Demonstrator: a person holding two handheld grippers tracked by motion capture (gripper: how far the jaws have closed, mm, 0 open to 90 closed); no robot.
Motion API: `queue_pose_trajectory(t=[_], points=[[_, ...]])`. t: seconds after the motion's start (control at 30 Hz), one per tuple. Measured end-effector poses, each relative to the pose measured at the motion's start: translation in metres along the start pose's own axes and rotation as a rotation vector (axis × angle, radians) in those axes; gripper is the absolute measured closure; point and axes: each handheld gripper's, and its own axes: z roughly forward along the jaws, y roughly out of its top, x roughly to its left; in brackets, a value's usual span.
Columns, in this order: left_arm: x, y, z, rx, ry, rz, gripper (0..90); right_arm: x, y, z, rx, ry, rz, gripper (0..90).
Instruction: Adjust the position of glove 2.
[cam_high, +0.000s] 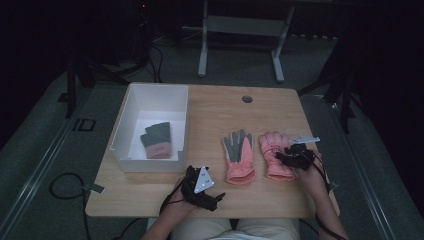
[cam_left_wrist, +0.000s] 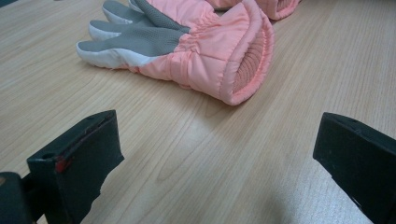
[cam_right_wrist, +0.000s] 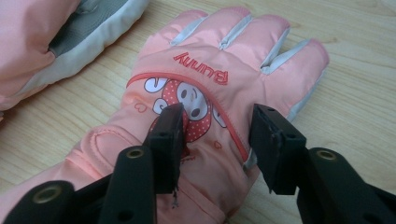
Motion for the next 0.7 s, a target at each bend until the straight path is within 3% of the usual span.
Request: queue_pose_trajectory(t=[0.47, 0.7], points=[[-0.001, 0.000, 0.001, 0.015, -0.005, 0.013, 0.6, 0.007, 0.002, 0.001, 0.011, -0.027, 0.056, 81.5], [0.001, -0.001, 0.001, 0.010, -0.002, 0.003, 0.6, 0.009, 0.015, -0.018, -0.018, -0.028, 0.104, 85.2]])
